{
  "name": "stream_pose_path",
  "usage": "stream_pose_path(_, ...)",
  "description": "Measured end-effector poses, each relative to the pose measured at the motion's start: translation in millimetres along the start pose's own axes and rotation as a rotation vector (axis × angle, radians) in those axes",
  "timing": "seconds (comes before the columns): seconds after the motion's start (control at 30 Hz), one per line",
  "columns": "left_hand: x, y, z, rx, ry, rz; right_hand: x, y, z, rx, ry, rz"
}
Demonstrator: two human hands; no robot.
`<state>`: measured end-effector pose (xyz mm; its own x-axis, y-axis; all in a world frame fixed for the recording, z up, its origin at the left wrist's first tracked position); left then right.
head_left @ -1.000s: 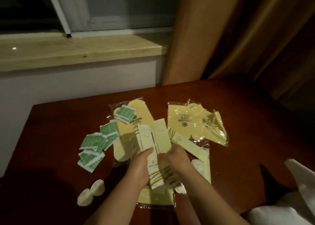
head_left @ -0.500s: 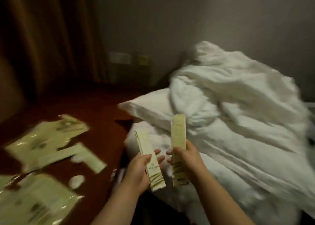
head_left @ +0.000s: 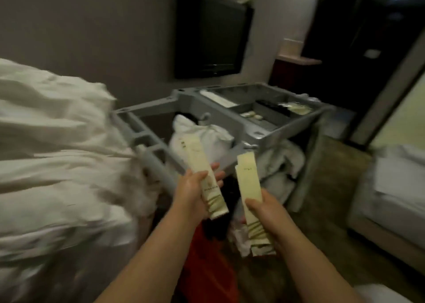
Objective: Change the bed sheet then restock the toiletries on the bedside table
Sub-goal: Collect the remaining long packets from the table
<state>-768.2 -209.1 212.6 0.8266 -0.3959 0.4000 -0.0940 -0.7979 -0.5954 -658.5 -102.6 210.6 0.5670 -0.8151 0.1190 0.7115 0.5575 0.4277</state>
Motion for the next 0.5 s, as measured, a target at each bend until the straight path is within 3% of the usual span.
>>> stream_pose_path(0.2, -26.5, -144.6, 99.5, -0.19, 0.116, 0.073, -116.8, 120.2, -7.4, -0.106, 0.001, -0.193)
stream_pose_path(0.37, -101.4, -222.1, 121.2, -0.227, 0.095, 0.007, -223.1, 138.2, 9.9, -0.175, 0.035, -0.171)
stream_pose_path(0.5, -167.0, -298.9, 130.8, -0.236, 0.079, 0.058, -308.1, 150.6, 21.3, -0.162, 0.08, -0.156)
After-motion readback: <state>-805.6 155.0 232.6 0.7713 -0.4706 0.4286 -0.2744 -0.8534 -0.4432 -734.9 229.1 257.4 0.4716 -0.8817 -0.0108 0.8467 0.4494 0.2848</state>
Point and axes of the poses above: each hand's wrist, its own x-axis away from the middle knuckle, its own y-axis out of the back of the hand, z = x × y, the point moved 4 cm from there along -x, towards the middle knuckle, and after that the axes turned 15 degrees about -z, right-handed, at the moved point
